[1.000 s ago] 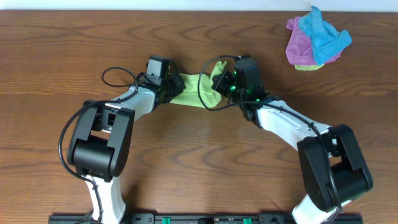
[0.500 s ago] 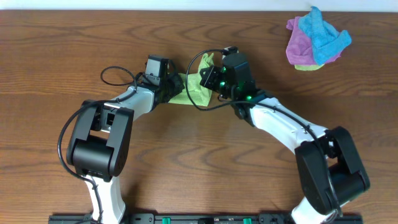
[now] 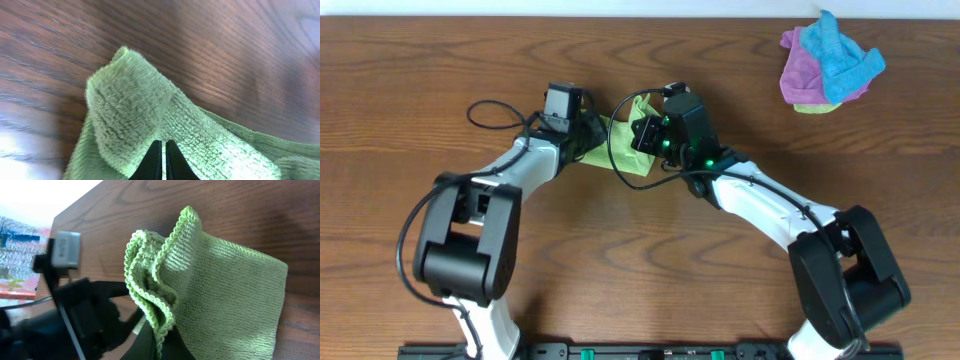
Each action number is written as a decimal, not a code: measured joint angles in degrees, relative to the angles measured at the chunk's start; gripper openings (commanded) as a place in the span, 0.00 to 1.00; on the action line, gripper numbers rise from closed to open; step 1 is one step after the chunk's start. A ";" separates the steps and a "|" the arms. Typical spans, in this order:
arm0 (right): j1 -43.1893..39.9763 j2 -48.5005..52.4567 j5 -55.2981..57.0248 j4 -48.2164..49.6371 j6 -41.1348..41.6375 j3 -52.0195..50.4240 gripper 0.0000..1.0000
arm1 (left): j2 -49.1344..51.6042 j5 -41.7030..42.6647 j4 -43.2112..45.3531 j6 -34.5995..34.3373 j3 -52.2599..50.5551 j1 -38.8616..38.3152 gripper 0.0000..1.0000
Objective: Fold the cloth
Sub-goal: 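Lay the right strip end over the left end, folding the strip in half, then release the folded cloth and retract the right gripper to its rest pose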
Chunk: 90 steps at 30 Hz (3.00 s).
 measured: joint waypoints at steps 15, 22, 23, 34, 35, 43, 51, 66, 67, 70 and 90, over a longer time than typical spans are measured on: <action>0.63 0.00 1.57 -6.45 -3.37 9.14 0.01 | -0.61 -5.22 -4.66 0.70 0.00 0.31 0.06; 0.81 0.02 2.38 -6.54 -4.17 9.40 0.01 | -0.61 -5.29 -4.63 0.72 0.00 0.31 0.06; 1.07 0.11 2.49 -6.45 -4.22 9.40 0.01 | -0.61 -5.29 -4.63 0.70 0.00 0.31 0.06; 4.22 5.05 2.49 -6.67 -4.90 12.46 0.01 | -4.70 -6.05 -7.50 2.21 0.00 1.92 0.06; 4.22 5.31 2.49 -6.71 -5.03 12.81 0.01 | -5.57 -6.36 -8.22 2.47 0.00 2.51 0.06; 4.61 8.81 2.60 -8.28 -5.70 17.38 0.01 | -10.01 -7.43 -13.14 3.56 0.00 9.27 0.06; 7.08 15.76 2.60 -10.97 -6.12 22.49 0.01 | -12.74 -7.93 -15.74 5.60 0.00 12.46 0.06; 8.70 19.32 1.68 -10.73 -6.45 22.97 0.28 | -18.73 -8.04 -15.87 6.67 0.00 18.25 0.06; 8.87 19.32 1.33 -10.45 -6.73 22.97 0.34 | -18.73 -8.07 -15.85 6.67 0.00 18.27 0.06; 9.11 19.32 0.04 -9.60 -7.13 23.02 0.47 | -18.73 -8.07 -15.85 6.67 0.00 18.29 0.06; 4.57 15.30 -5.31 -18.36 -11.61 25.24 0.99 | -18.73 -8.02 -17.20 7.50 0.00 18.29 0.57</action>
